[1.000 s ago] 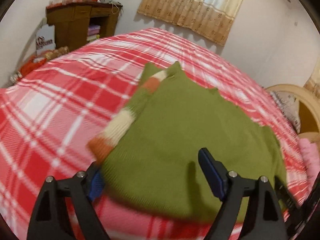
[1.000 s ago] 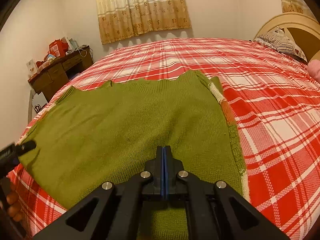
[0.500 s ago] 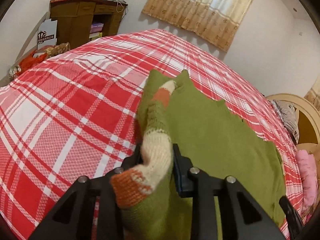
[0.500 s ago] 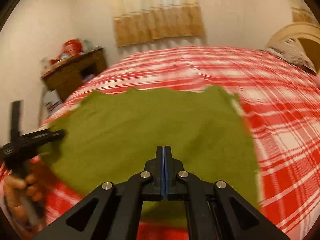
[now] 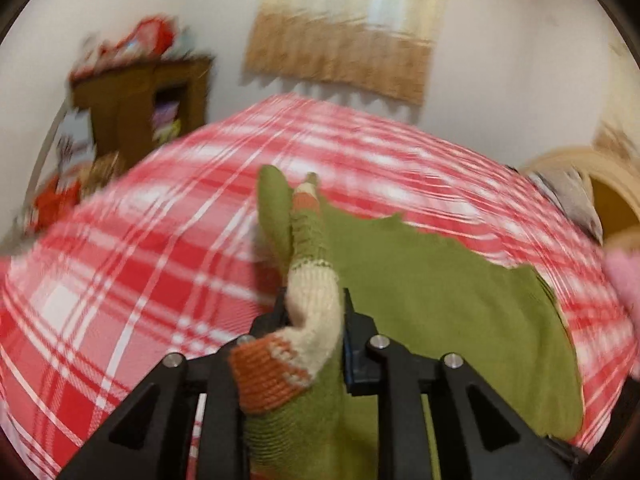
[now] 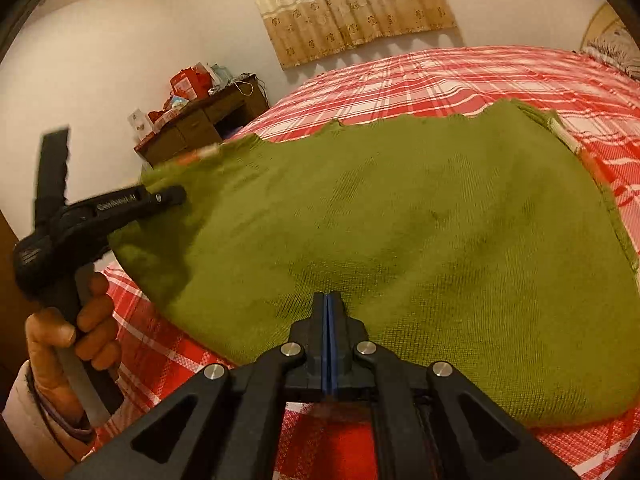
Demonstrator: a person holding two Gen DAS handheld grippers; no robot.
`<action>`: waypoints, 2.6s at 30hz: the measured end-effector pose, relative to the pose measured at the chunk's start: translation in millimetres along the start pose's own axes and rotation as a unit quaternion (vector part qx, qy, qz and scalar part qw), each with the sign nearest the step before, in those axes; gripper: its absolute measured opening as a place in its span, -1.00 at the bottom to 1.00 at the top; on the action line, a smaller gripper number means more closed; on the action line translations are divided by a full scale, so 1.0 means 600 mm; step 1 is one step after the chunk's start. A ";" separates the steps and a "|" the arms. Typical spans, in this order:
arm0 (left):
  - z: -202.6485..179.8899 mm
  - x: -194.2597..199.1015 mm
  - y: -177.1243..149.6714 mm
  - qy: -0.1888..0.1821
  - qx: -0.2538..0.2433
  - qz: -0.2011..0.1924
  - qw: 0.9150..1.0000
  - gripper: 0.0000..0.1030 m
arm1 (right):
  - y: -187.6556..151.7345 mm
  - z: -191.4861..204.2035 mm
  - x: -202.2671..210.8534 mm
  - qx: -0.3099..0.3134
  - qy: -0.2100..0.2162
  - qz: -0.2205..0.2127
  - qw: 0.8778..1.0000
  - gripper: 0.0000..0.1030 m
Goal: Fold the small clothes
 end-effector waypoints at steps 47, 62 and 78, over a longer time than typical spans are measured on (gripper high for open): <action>-0.121 -0.029 -0.090 -0.090 -0.092 0.054 0.990 -0.49 | 0.160 -0.040 -0.086 -0.171 0.155 0.050 0.972 0.50; -0.119 -0.029 -0.088 -0.094 -0.087 0.054 0.990 -0.47 | 0.203 0.016 -0.169 -0.068 0.089 0.086 0.990 -0.63; -0.246 0.036 -0.045 -0.117 -0.147 0.040 0.981 -0.56 | 0.280 -0.030 -0.004 0.019 0.049 -0.005 0.999 -0.78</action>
Point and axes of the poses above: each gripper's, at about its wrist camera, not at the fingertips, and x roughly against the way its jaws point, z to its left, y to its top, the point moved 7 cm from there along -x, roughly the way its jaws point, and after that the axes turned 5 degrees about -y, right-handed, at the moved point
